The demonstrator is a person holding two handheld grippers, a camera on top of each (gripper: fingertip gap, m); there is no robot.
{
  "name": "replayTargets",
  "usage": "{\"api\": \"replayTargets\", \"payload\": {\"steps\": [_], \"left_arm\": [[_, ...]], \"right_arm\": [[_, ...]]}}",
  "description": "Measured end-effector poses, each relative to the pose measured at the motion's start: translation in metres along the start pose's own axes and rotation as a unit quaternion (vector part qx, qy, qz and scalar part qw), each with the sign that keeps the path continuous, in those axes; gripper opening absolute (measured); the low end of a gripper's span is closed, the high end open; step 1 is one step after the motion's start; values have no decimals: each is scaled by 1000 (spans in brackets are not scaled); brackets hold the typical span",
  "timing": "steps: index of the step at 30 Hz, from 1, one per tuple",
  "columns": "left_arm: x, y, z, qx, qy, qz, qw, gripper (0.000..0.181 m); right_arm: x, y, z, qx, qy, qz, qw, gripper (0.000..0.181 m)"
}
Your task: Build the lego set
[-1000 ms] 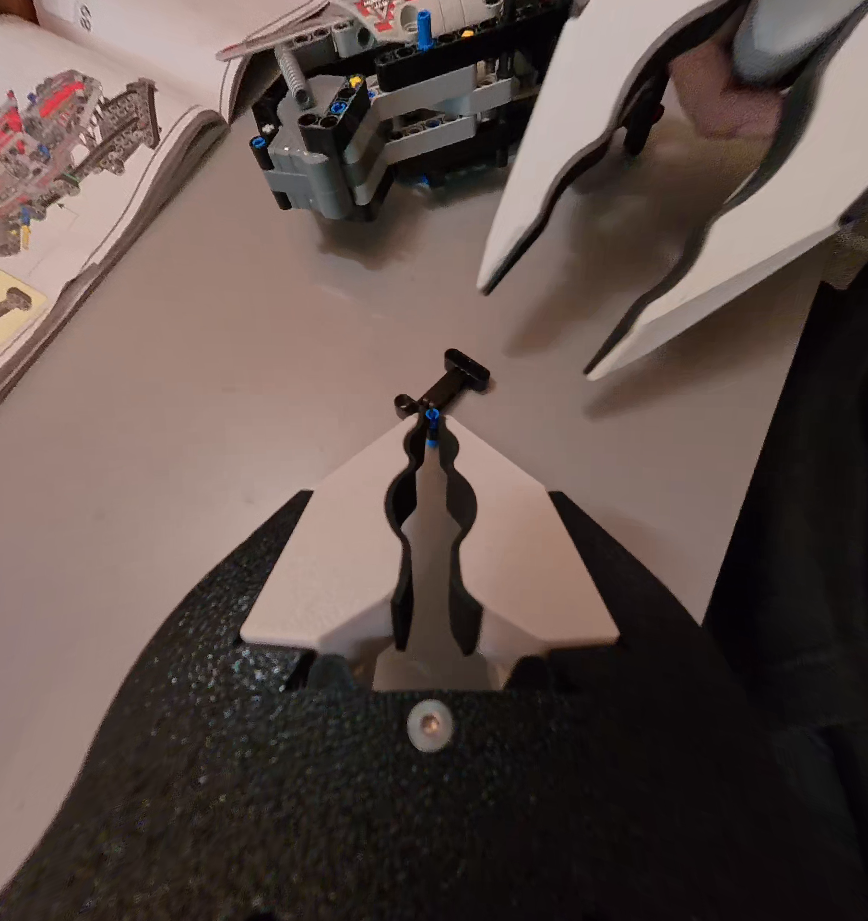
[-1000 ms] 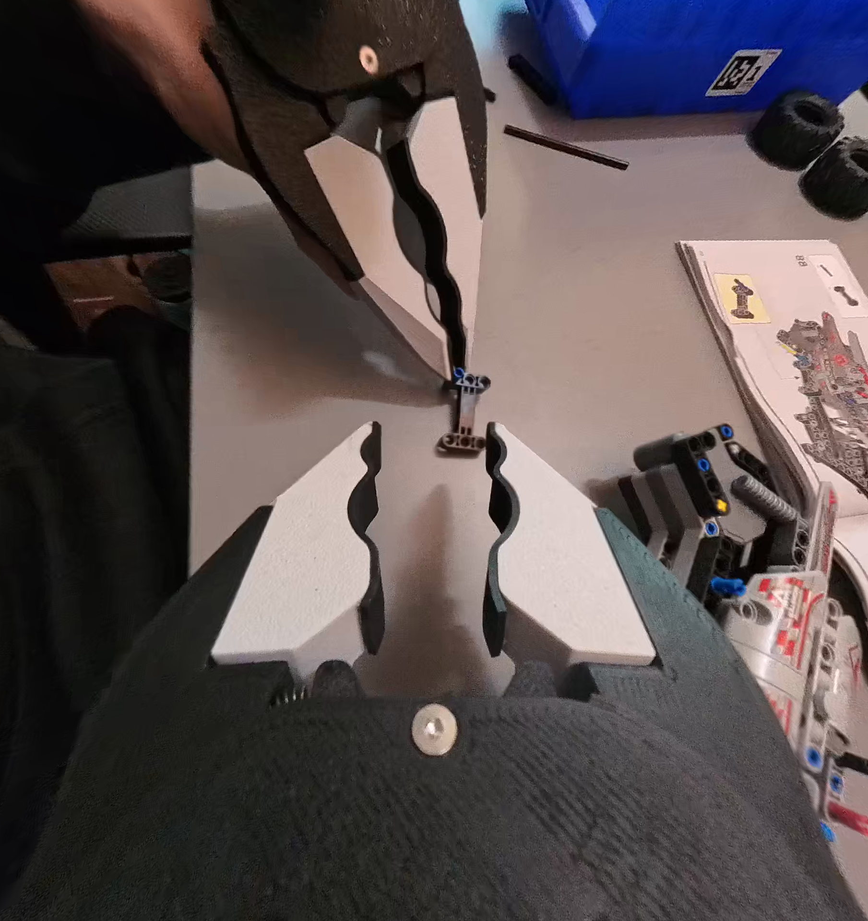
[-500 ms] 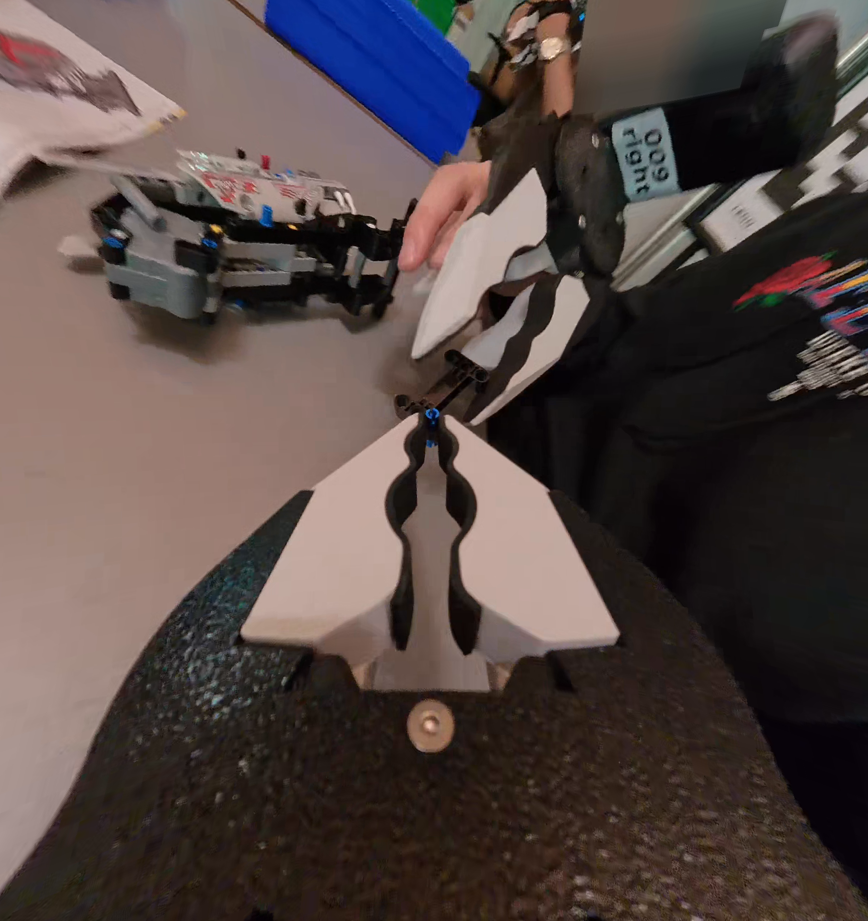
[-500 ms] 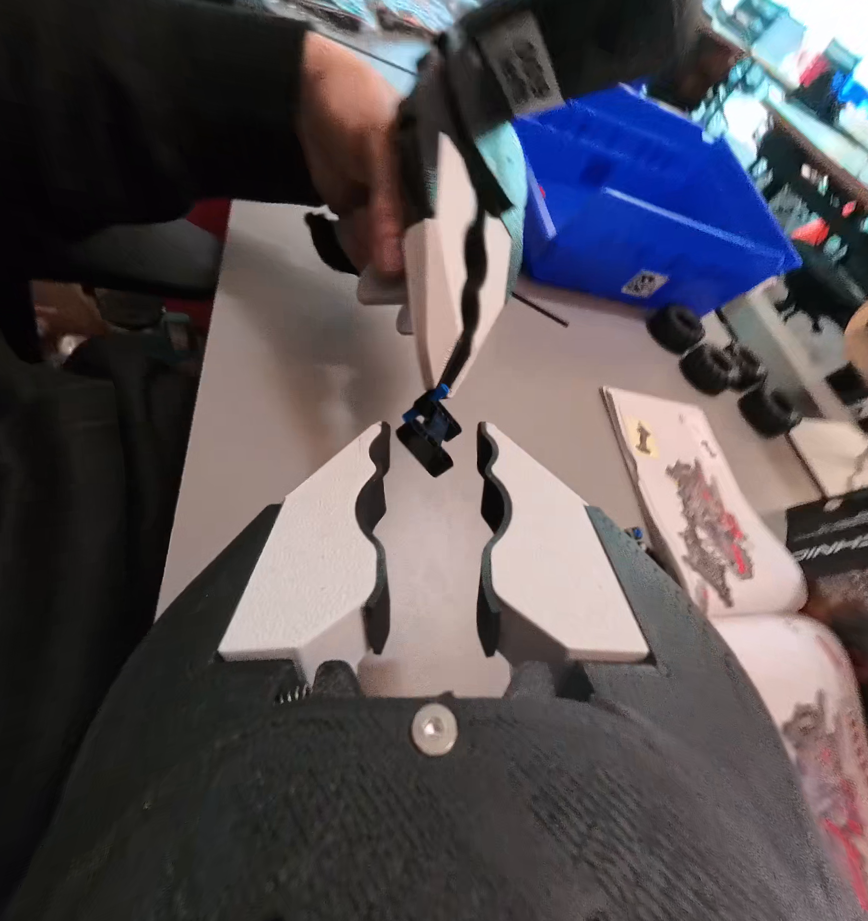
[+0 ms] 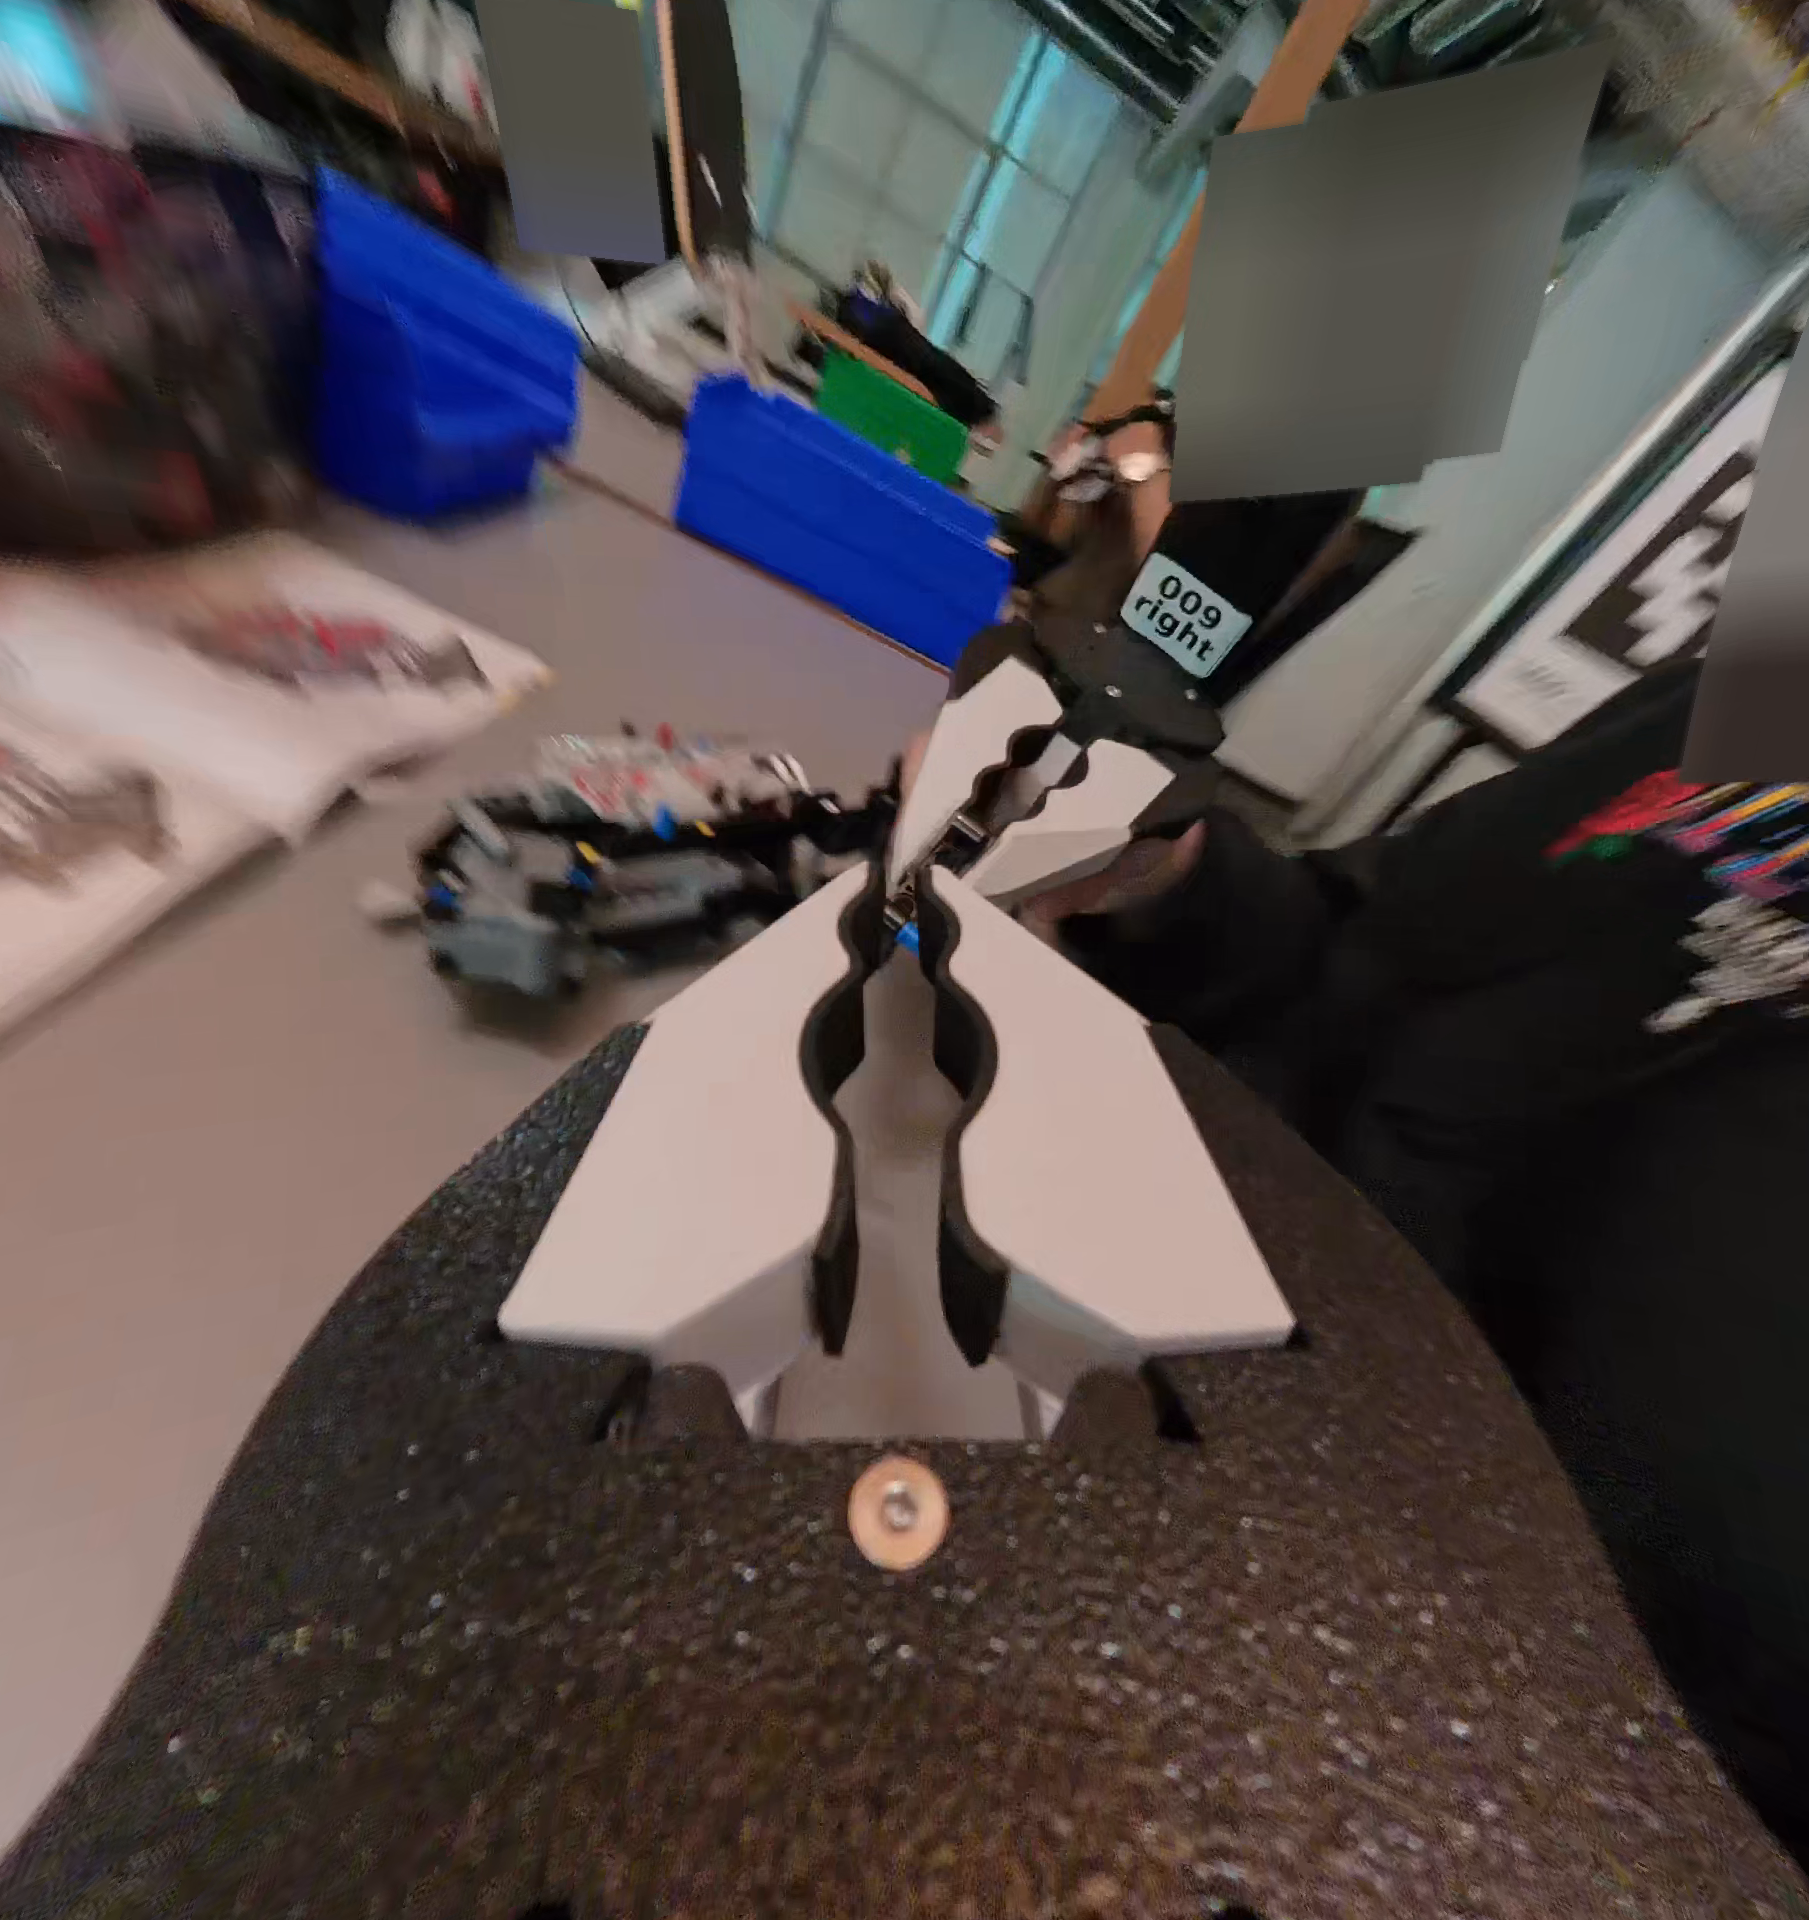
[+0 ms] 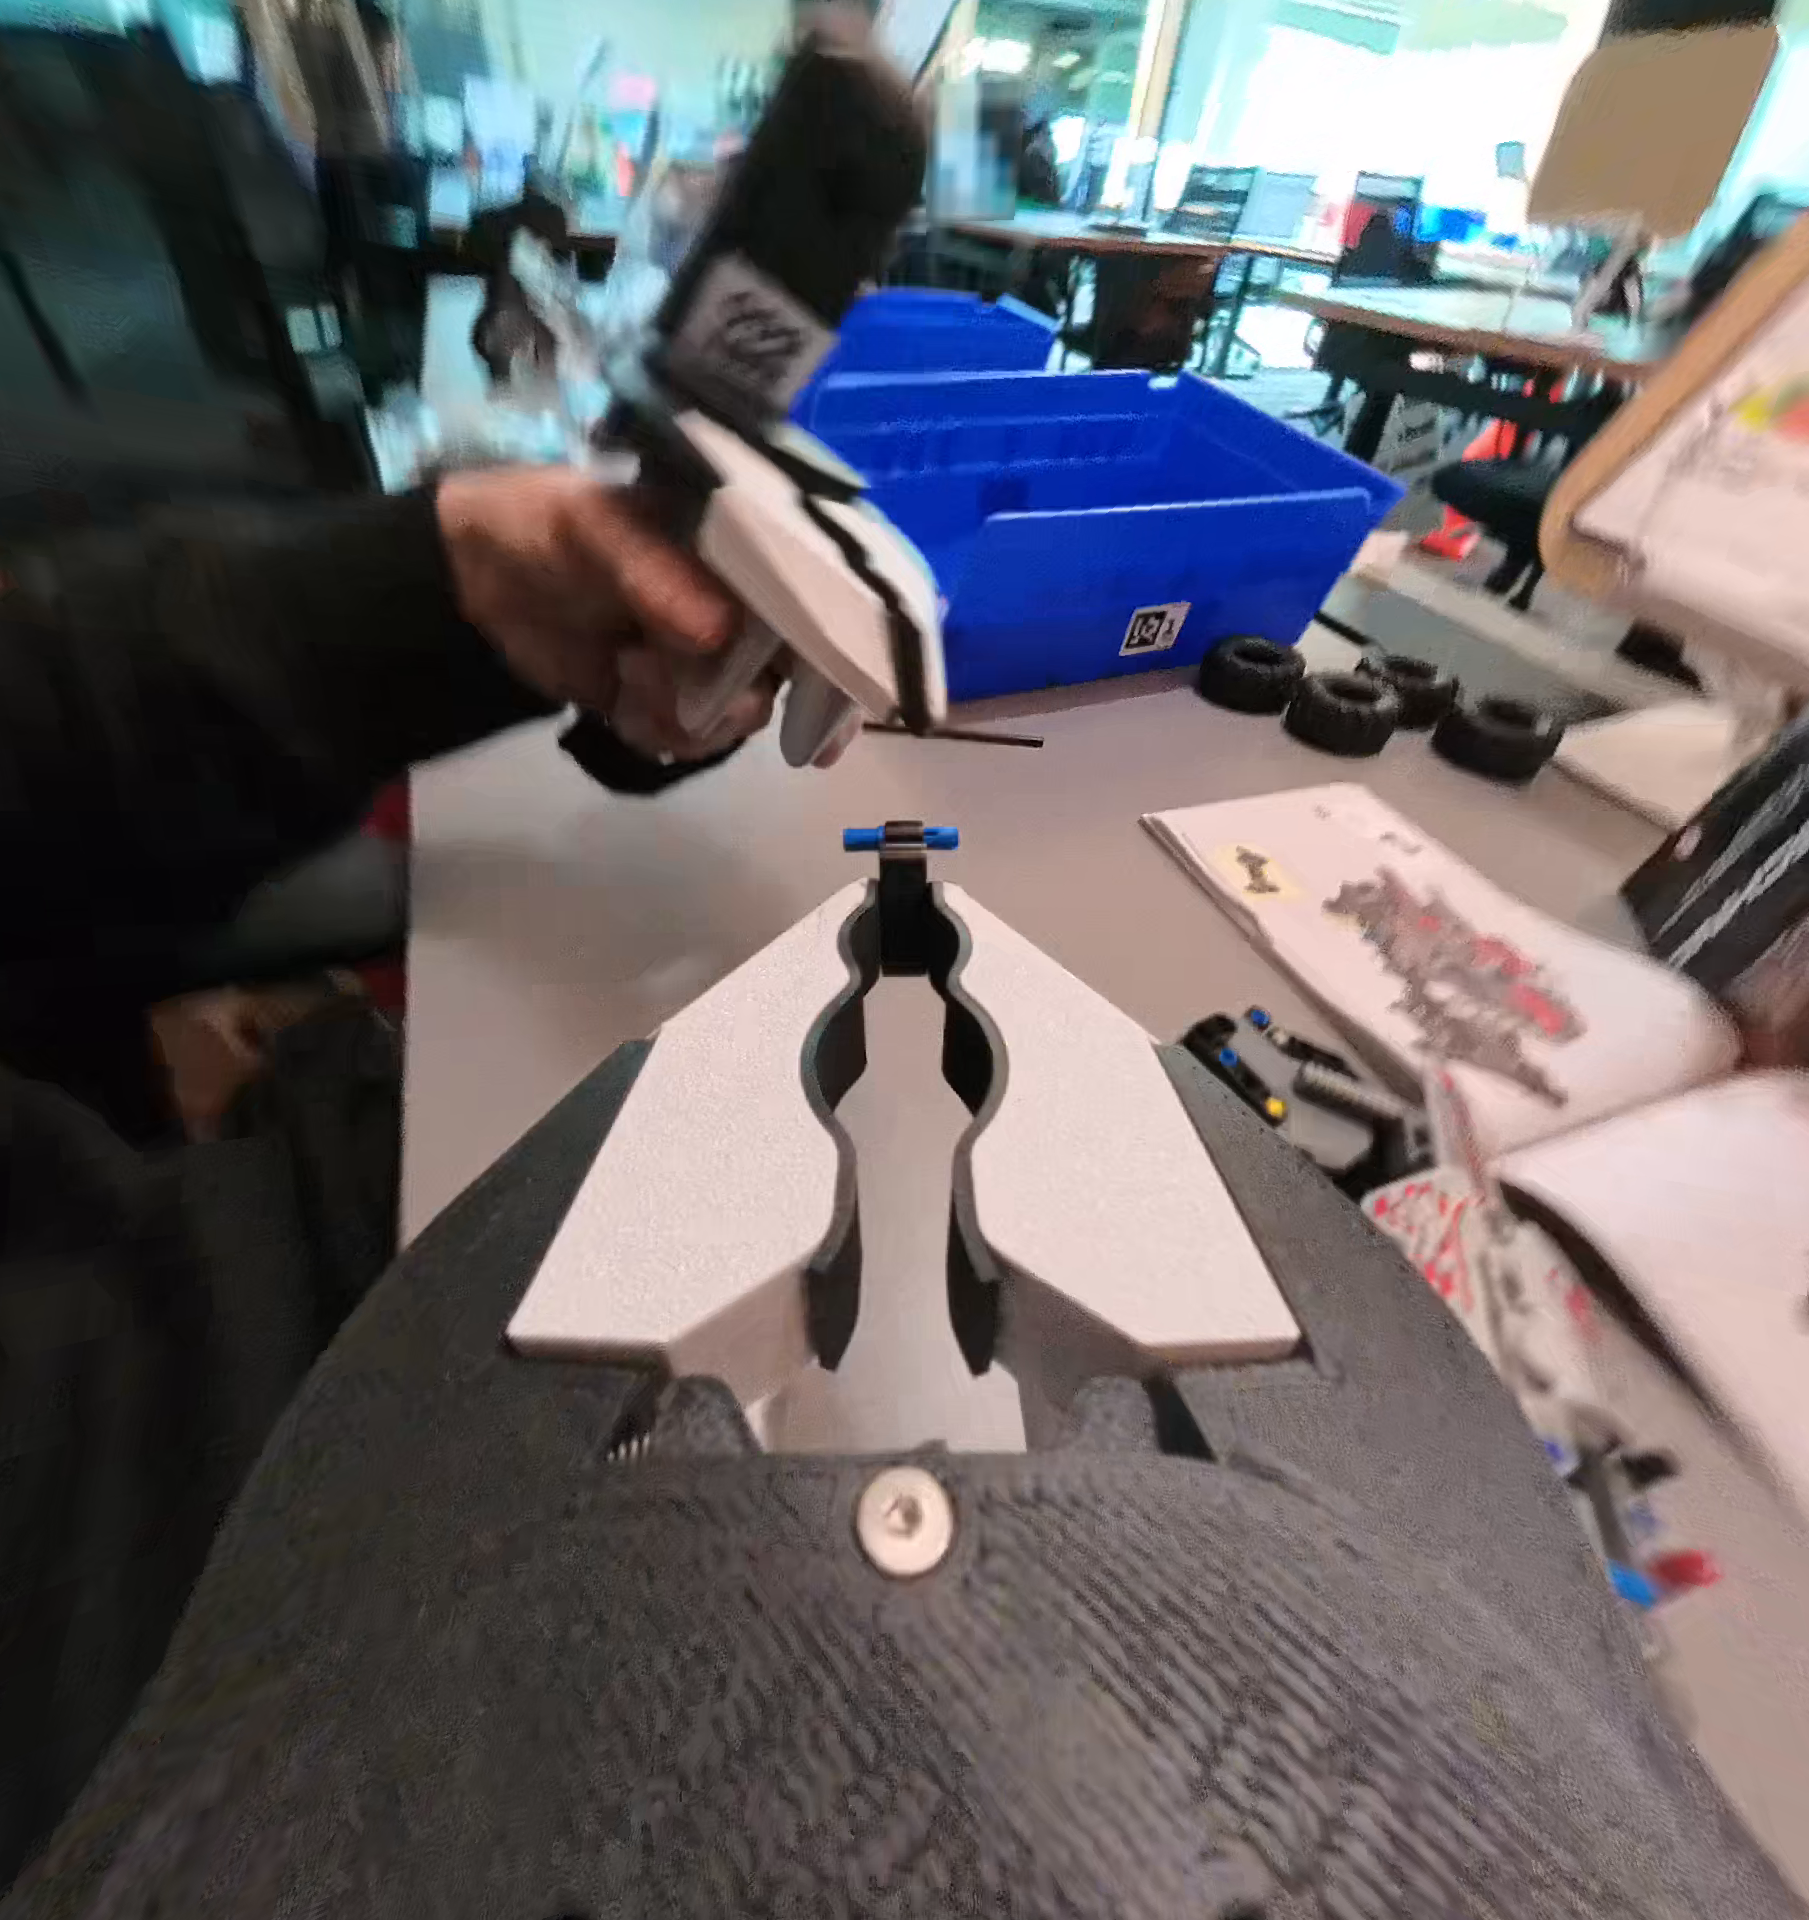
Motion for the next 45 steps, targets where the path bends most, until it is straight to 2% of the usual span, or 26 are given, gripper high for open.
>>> {"api": "replayTargets", "payload": {"steps": [1, 3, 6, 8, 10, 15, 18, 21, 22, 24, 26, 29, 32, 35, 38, 40, 42, 45], "left_arm": [[6, 1, -1, 17, -61, -32, 997, 5], [19, -1, 1, 27, -198, -108, 974, 15], [40, -14, 10, 11, -386, -208, 899, 19], [50, -26, 16, -6, -474, -255, 843, 19], [54, -34, 20, -24, -523, -283, 804, 17], [56, -42, 22, -36, -555, -317, 769, 4], [58, -42, 21, -28, -565, -324, 758, 0], [59, -43, 22, -31, -560, -313, 766, 0], [58, -44, 23, -38, -553, -305, 775, 7], [56, -41, 18, -22, -513, -305, 802, 13], [58, -36, 10, 18, -449, -296, 843, 12], [58, -36, -3, 61, -306, -281, 908, 6], [61, -44, -7, 56, -217, -229, 947, 8], [54, -46, -12, 51, -172, -234, 956, 21], [51, -45, -15, 57, -183, -210, 959, 16], [51, -46, -15, 37, -186, -190, 963, 9], [49, -45, -14, -5, -187, -205, 961, 6], [44, -41, -13, -43, -193, -243, 950, 14]], "right_arm": [[4, 3, 2, 11, -49, 4, 999, 6], [10, 9, 4, 35, -115, 3, 993, 6], [13, 14, 1, 53, -155, 8, 986, 7], [13, 16, -1, 51, -154, 22, 987, 7], [11, 17, -4, 56, -150, 25, 987, 7], [10, 20, -10, 69, -148, 30, 986, 6], [10, 21, -10, 70, -140, 40, 987, 7], [10, 21, -12, 76, -128, 46, 988, 6], [10, 22, -13, 84, -107, 57, 989, 6], [11, 24, -13, 71, -45, 100, 991, 6], [10, 25, -12, 20, 45, 156, 986, 6], [1, 24, -18, -31, 205, 251, 946, 6], [-12, 16, -20, -83, 338, 306, 886, 6], [-22, 10, -17, -109, 439, 327, 830, 6], [-33, 1, -12, -130, 523, 316, 781, 6], [-39, -3, -8, -131, 565, 307, 755, 6], [-41, -6, -4, -136, 575, 302, 748, 6], [-37, -5, -3, -150, 585, 311, 734, 6]]}}
Point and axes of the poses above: each gripper's, where its closed fingertips meet, y back along the fingers, z out of its underside, x = y × z across the jaws, the point moved 9 cm from there along y, back along the fingers, and after that the axes turned 14 degrees about y, right-handed, at the moved point
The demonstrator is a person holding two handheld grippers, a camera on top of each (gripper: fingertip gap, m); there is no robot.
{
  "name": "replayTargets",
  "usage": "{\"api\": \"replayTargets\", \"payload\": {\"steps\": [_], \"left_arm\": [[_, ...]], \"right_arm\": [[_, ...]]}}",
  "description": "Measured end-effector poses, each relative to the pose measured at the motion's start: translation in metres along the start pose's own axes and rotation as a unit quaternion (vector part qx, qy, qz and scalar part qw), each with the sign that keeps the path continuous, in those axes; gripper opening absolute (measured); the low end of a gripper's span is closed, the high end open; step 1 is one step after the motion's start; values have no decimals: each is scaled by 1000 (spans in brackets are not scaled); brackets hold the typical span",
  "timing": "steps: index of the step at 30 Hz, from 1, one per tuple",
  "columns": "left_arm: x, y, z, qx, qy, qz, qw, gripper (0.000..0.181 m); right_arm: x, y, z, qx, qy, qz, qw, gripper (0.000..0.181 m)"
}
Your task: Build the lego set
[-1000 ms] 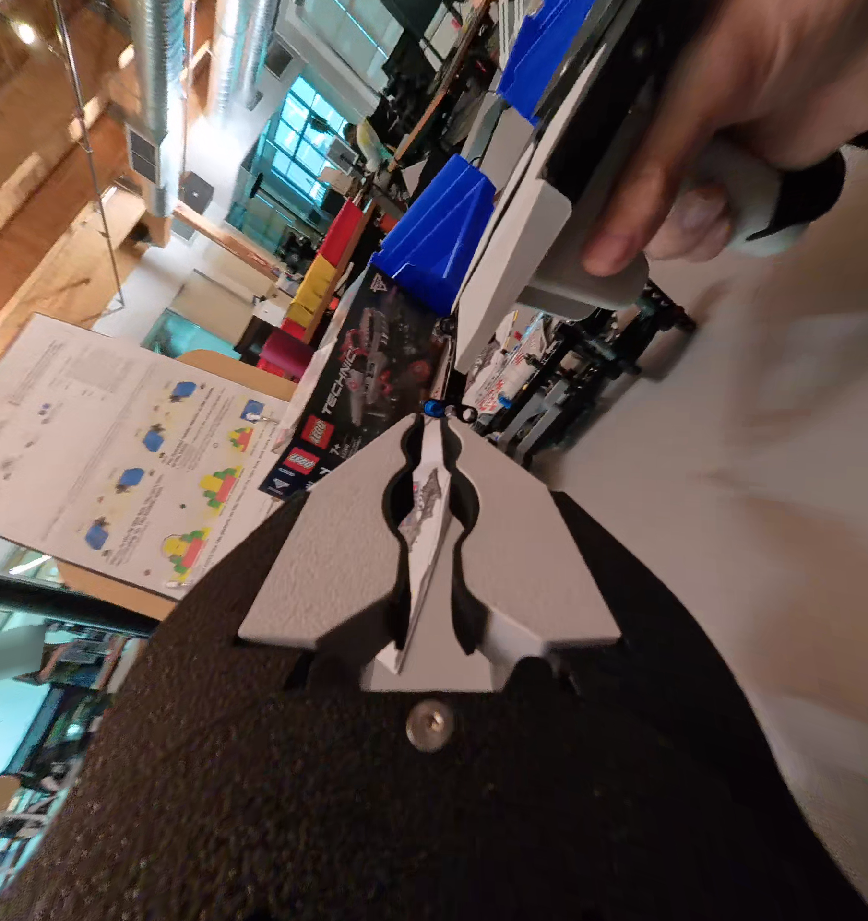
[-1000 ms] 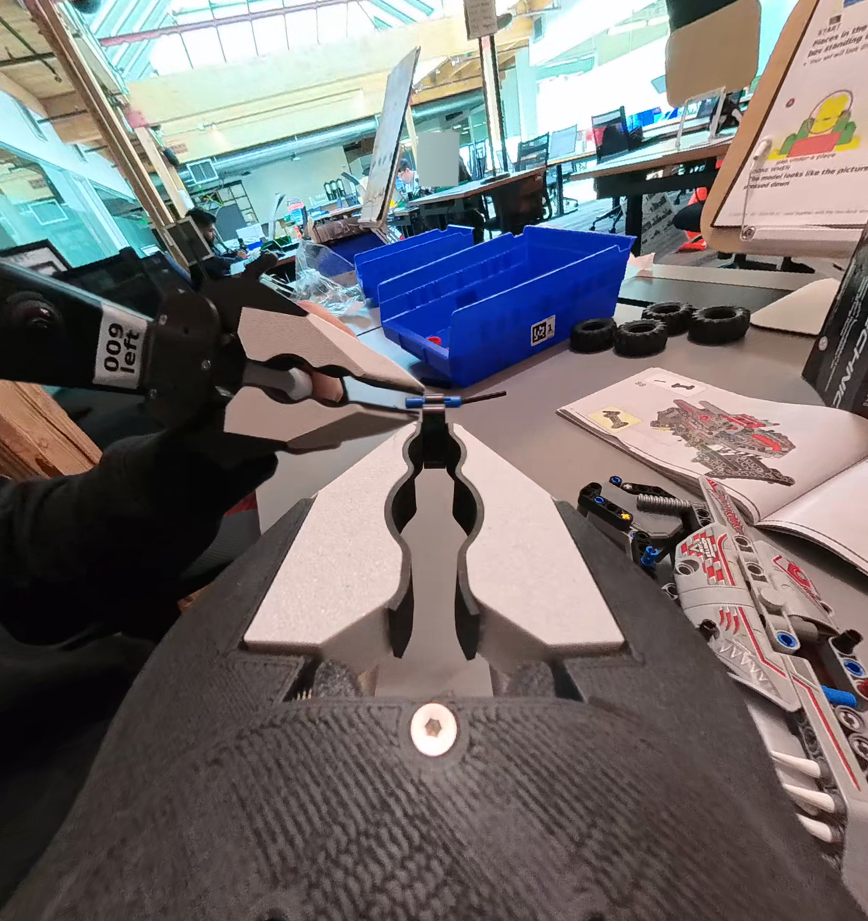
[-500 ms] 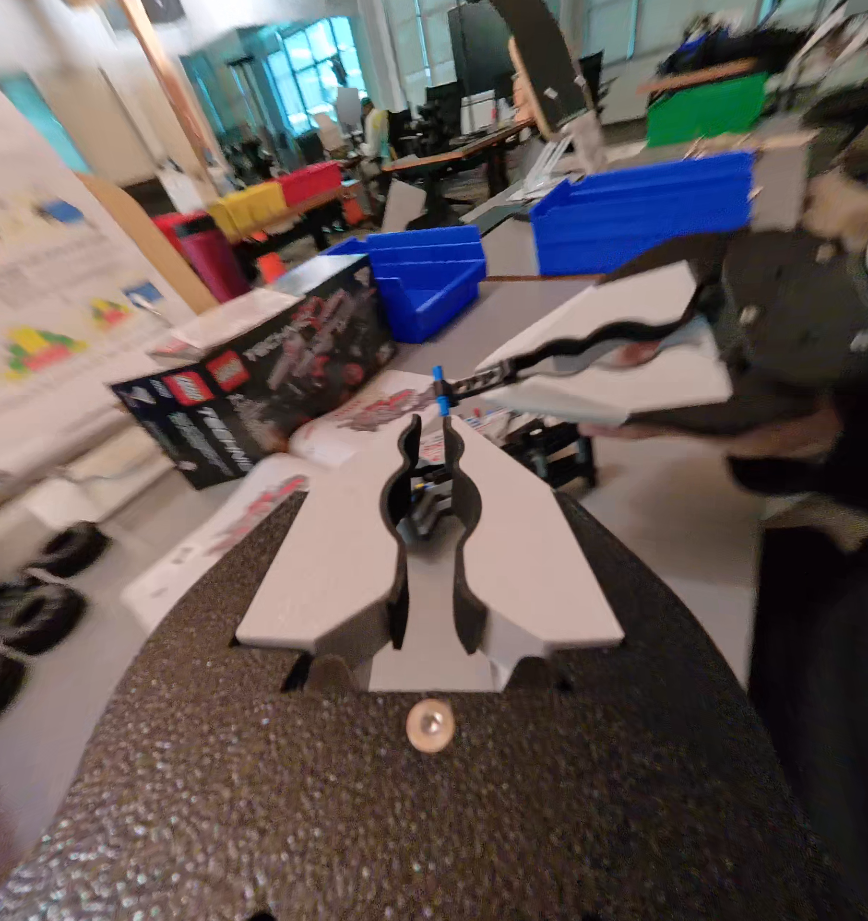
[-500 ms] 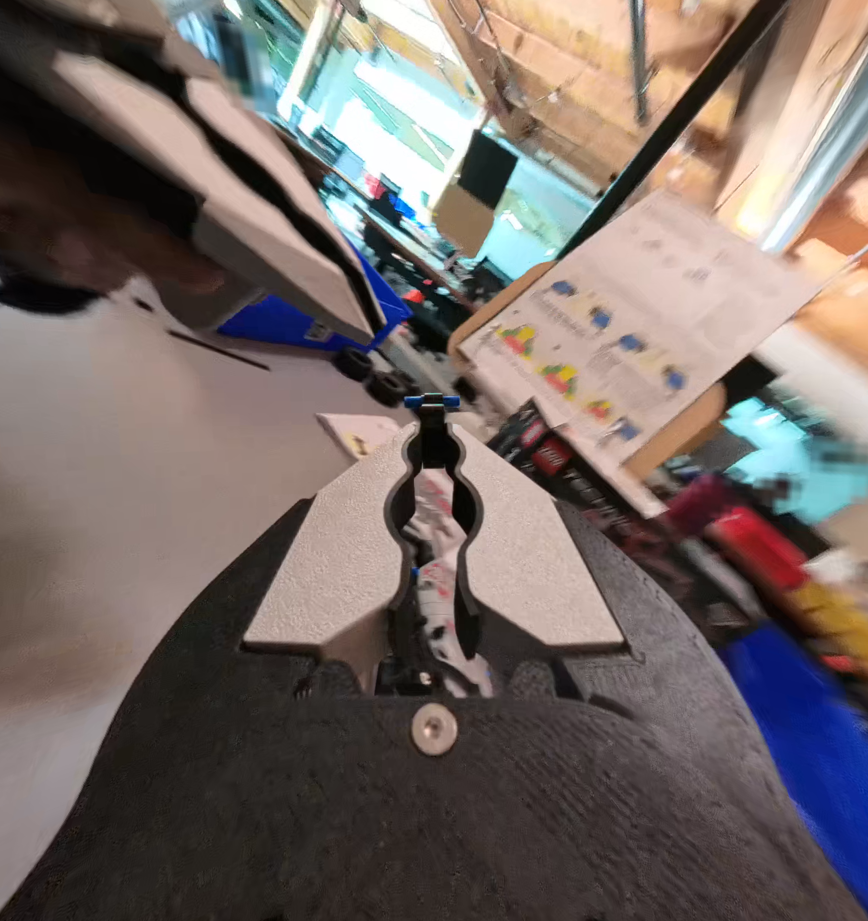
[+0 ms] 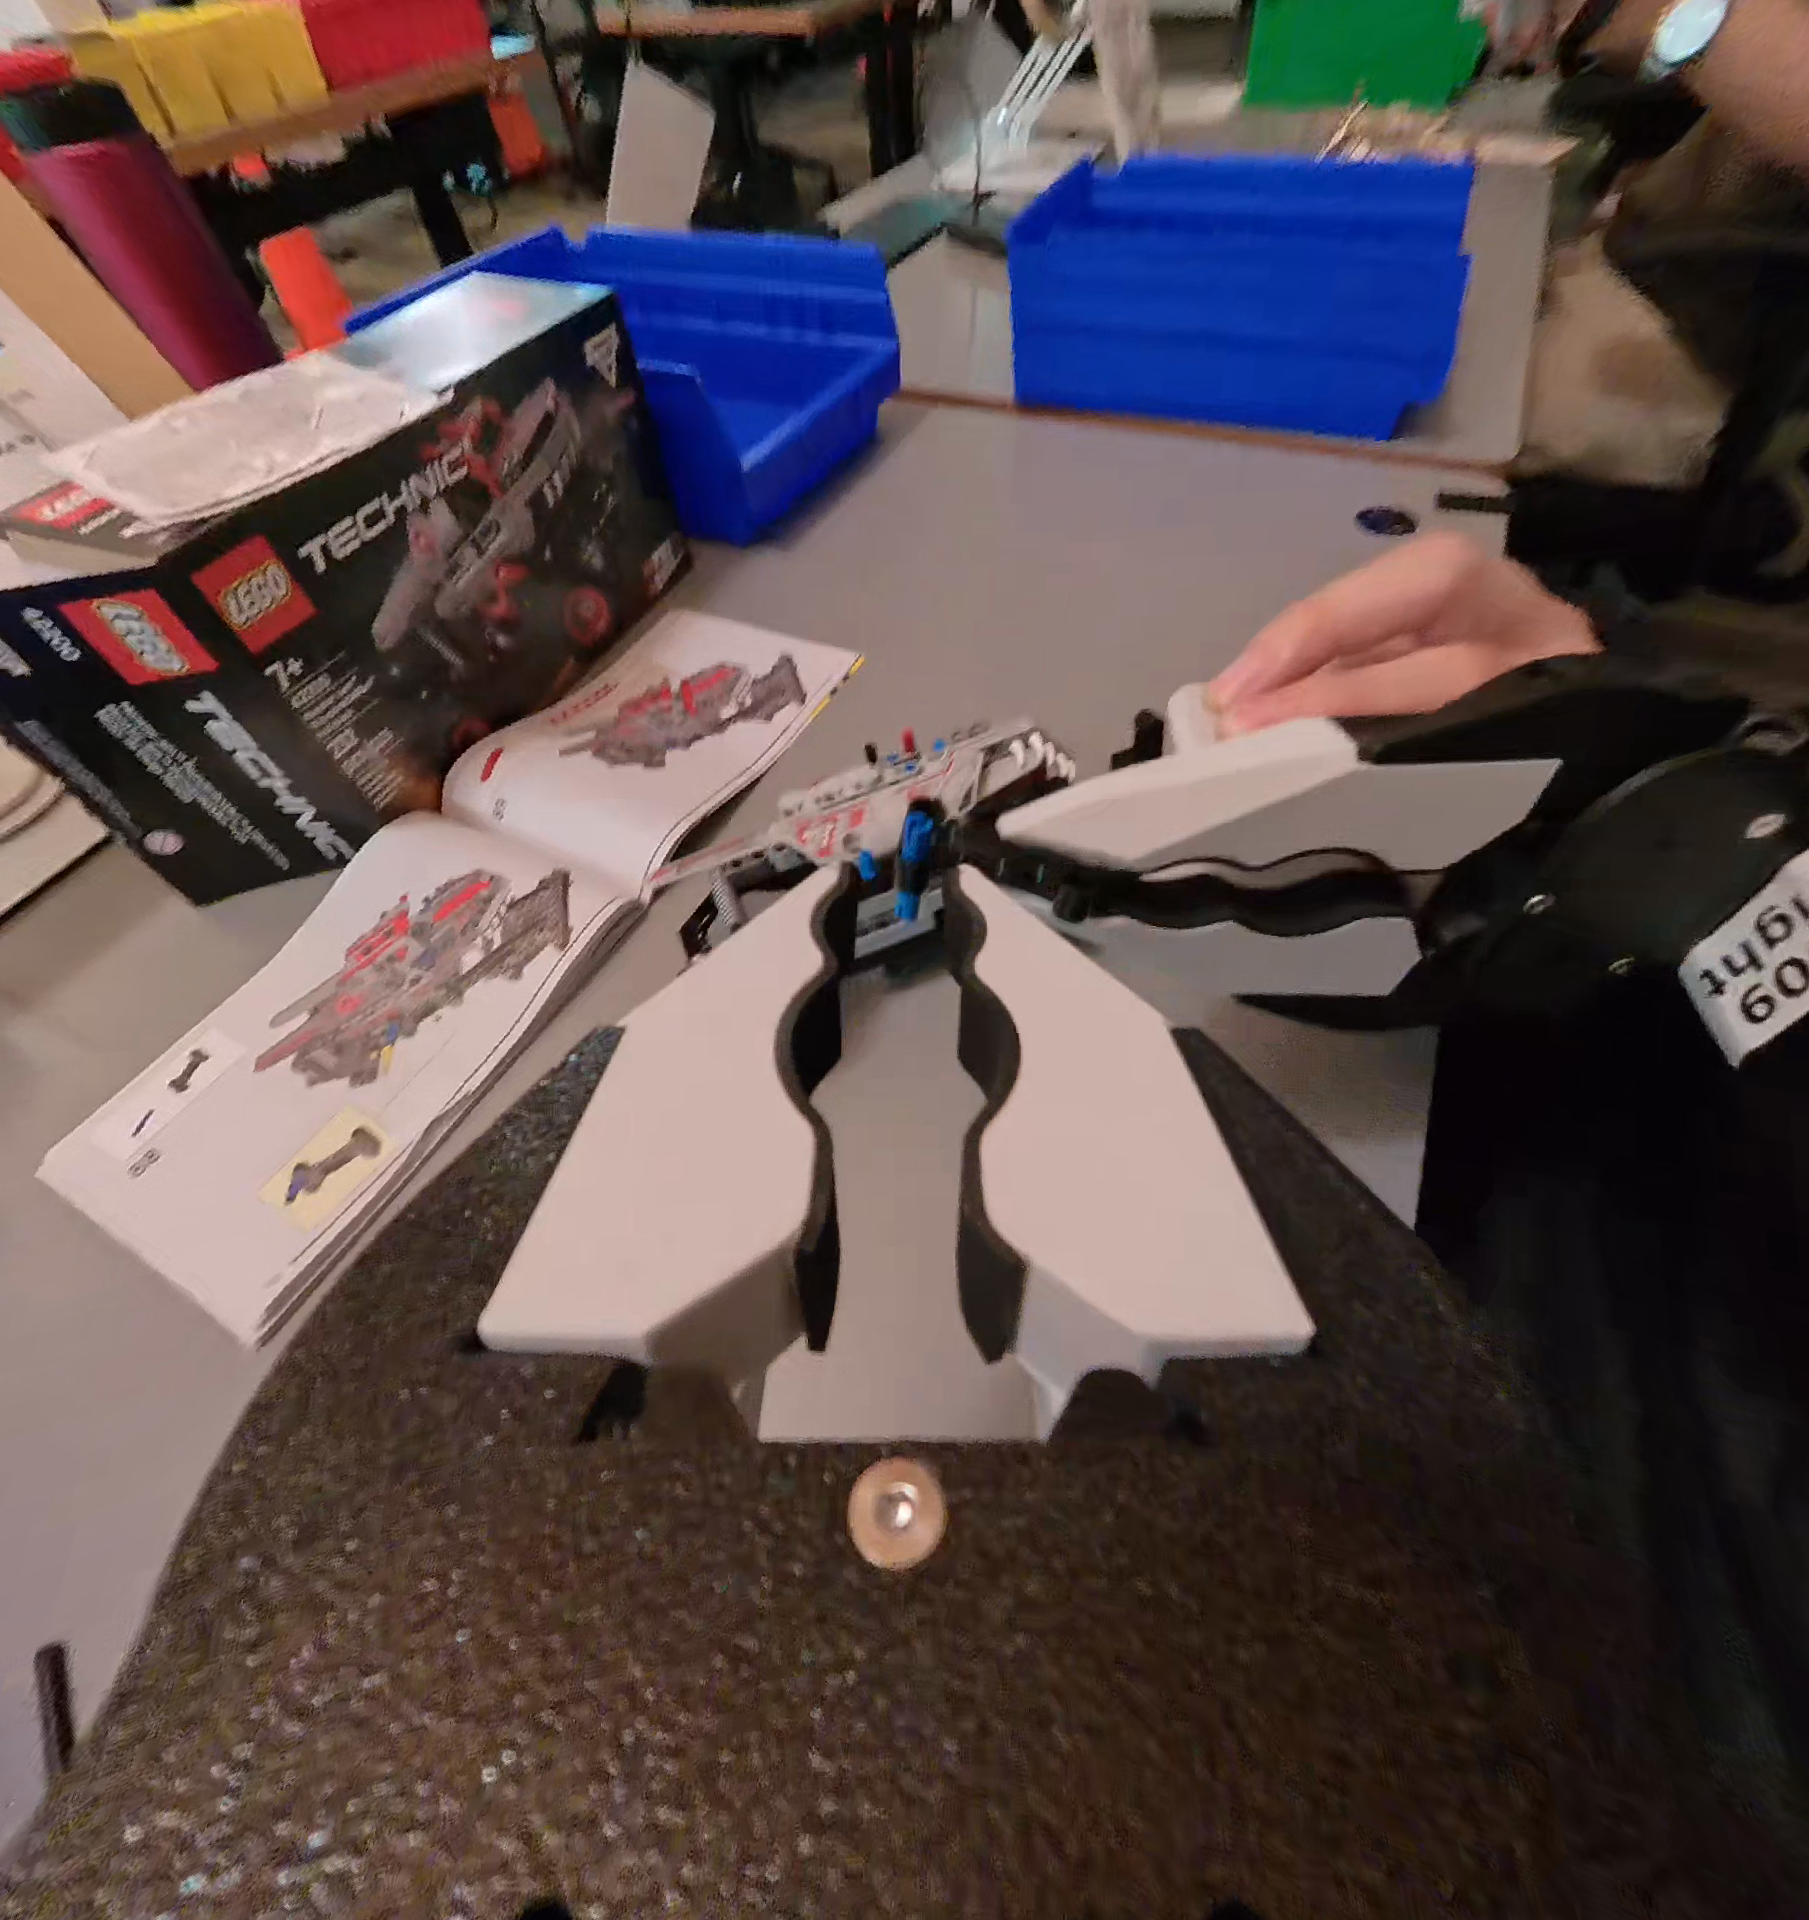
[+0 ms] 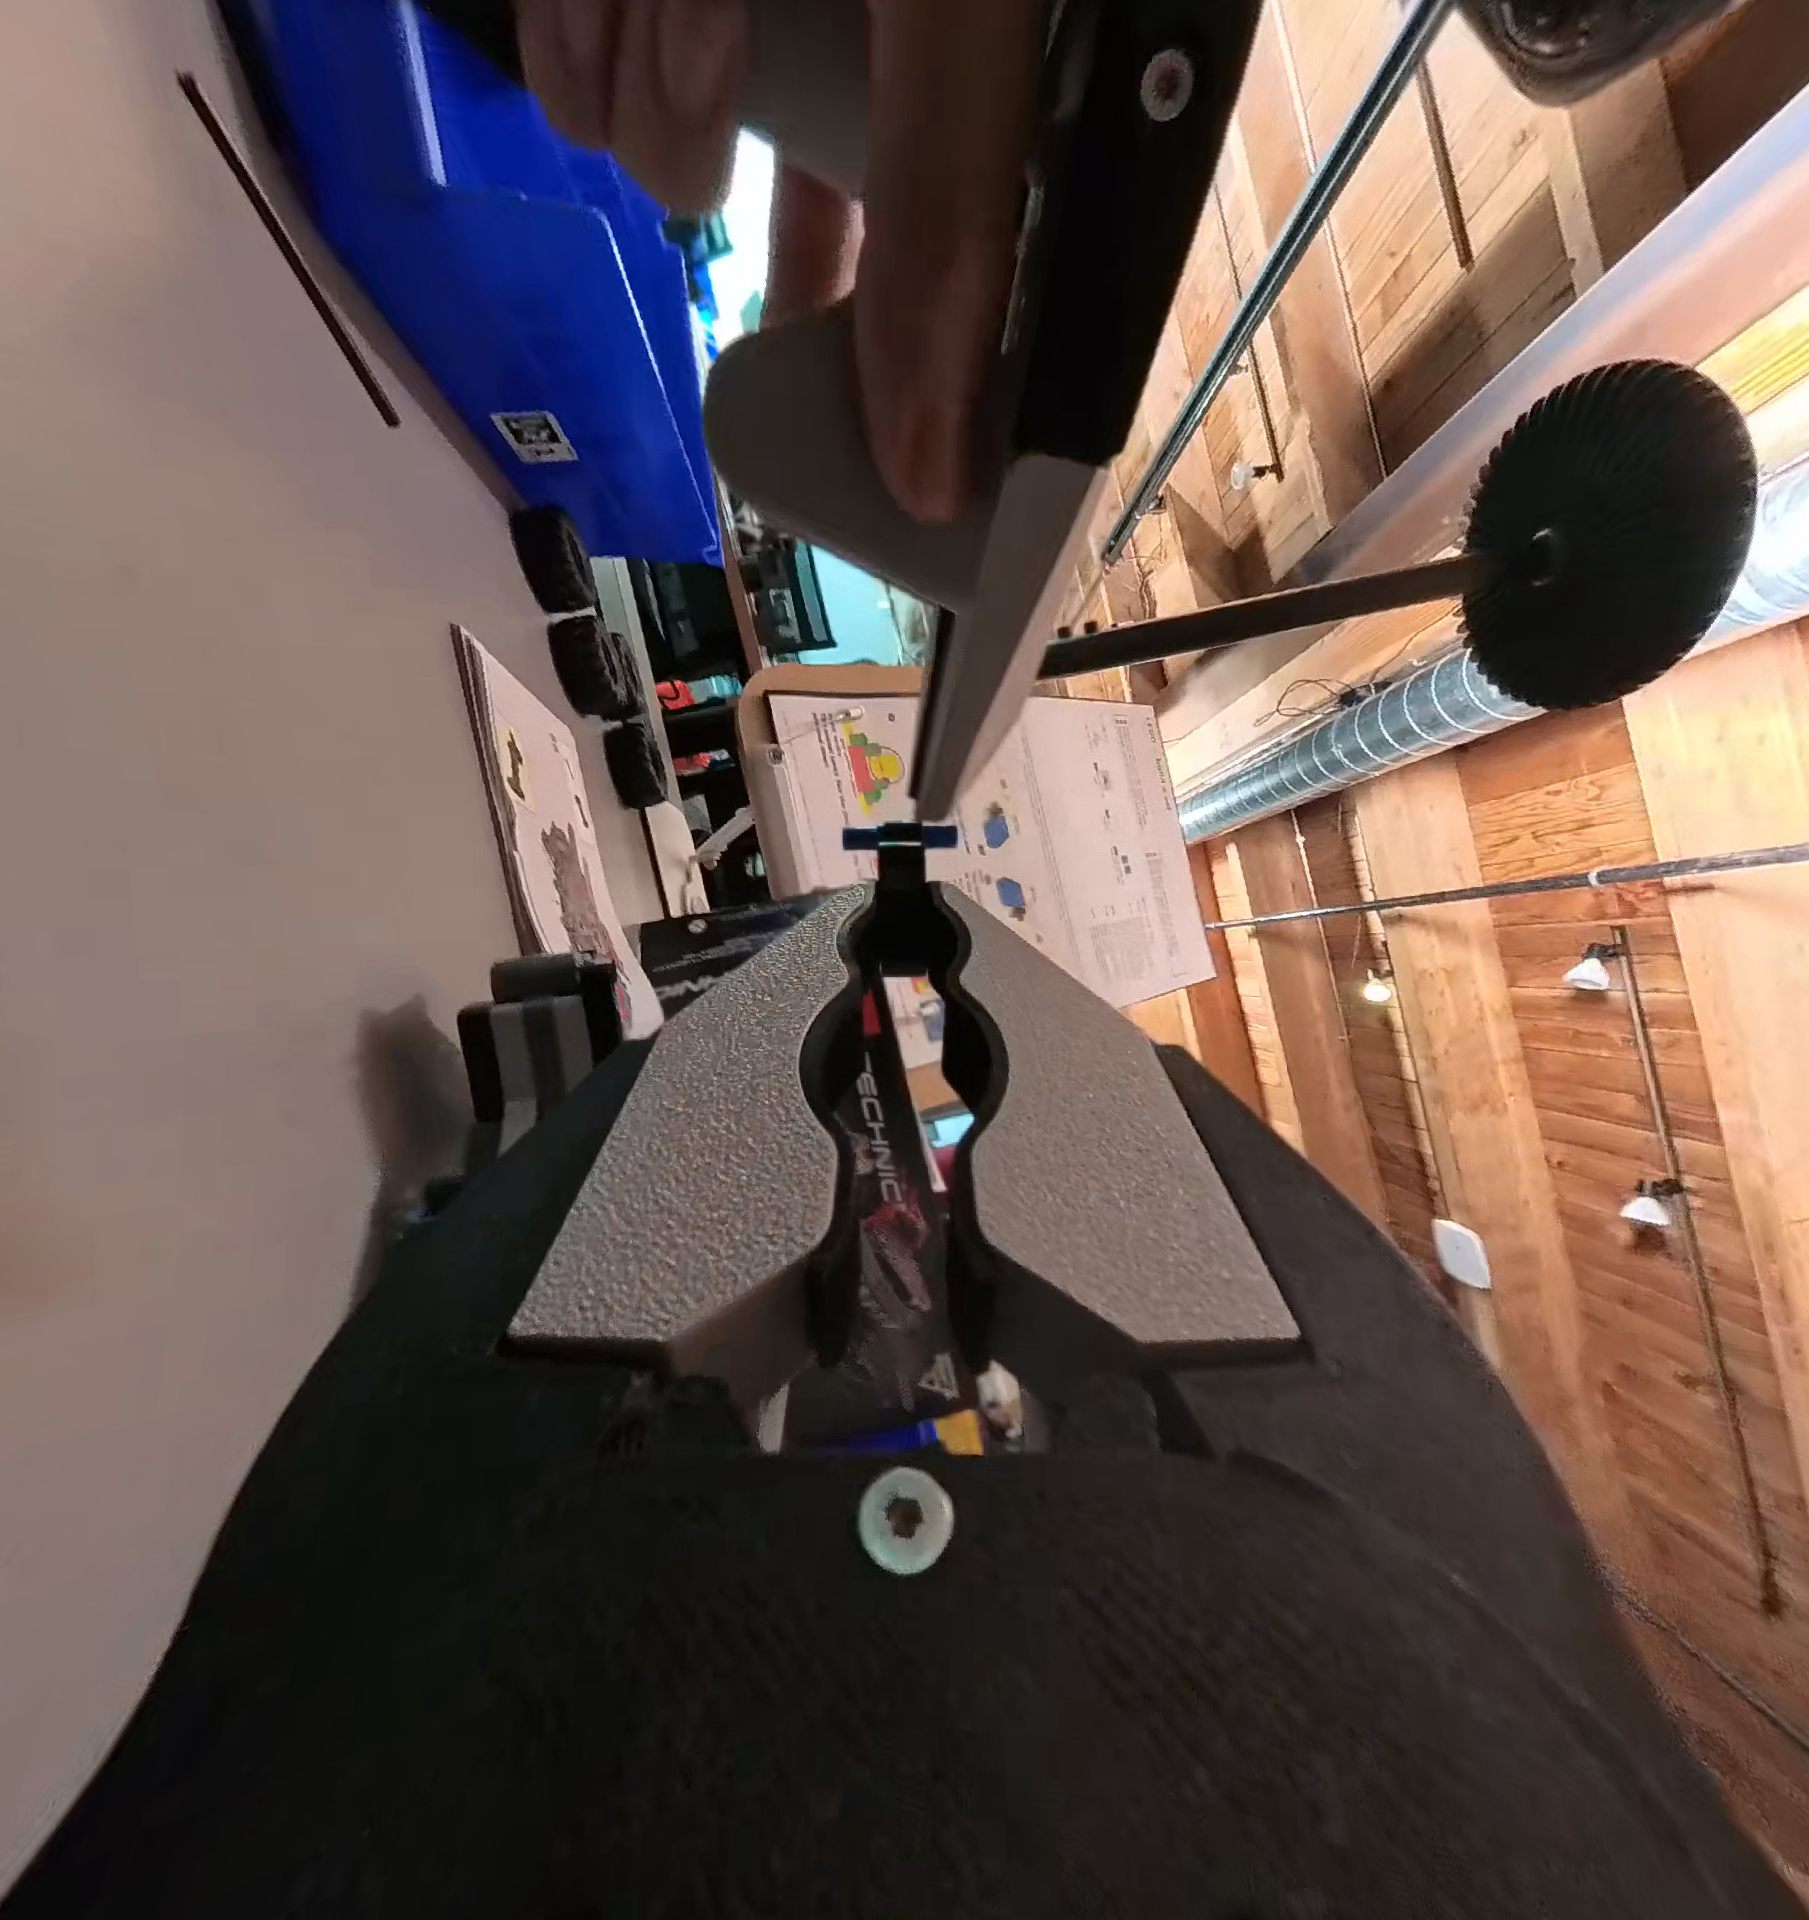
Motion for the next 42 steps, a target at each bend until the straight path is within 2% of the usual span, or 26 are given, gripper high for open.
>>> {"api": "replayTargets", "payload": {"steps": [5, 7, 14, 18, 23, 26, 28, 29, 31, 34, 36, 42], "left_arm": [[1, -6, 0, -1, 17, 31, 999, 12], [-1, -9, 1, -13, 8, 28, 999, 2], [-9, -13, 3, -17, -24, 69, 997, 2], [-17, -18, 3, 1, -43, 120, 992, 2], [-28, -28, 3, 44, -92, 177, 979, 1], [-35, -31, -1, 60, -116, 205, 970, 1], [-38, -33, -4, 62, -128, 234, 962, 1], [-39, -34, -5, 66, -135, 242, 959, 1], [-41, -37, -6, 67, -146, 268, 950, 1], [-39, -41, -6, 76, -157, 312, 934, 1], [-35, -44, -6, 78, -160, 337, 925, 1], [-28, -54, -6, 67, -176, 371, 909, 1]], "right_arm": [[-3, 0, -7, -6, 35, 0, 999, 6], [-5, 0, -10, -6, 45, 1, 999, 6], [-7, -1, -10, -6, 26, -10, 1000, 6], [-7, -1, -5, 9, -21, -17, 1000, 6], [-4, -2, 8, 44, -132, -57, 989, 19], [6, -1, 15, 112, -247, -117, 955, 40], [20, 1, 28, 149, -357, -143, 911, 54], [27, 1, 36, 166, -407, -151, 886, 52], [36, 1, 58, 152, -490, -152, 845, 43], [31, 0, 72, 168, -536, -221, 797, 41], [23, 0, 75, 173, -534, -259, 786, 37], [14, -2, 74, 168, -517, -259, 798, 17]]}}
Point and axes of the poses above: each gripper's, where its closed fingertips meet, y back along the fingers, z out of its underside, x = y × z across the jaws, the point moved 9 cm from there along y, back along the fingers, and after that the axes turned 14 degrees about y, right-handed, at the moved point
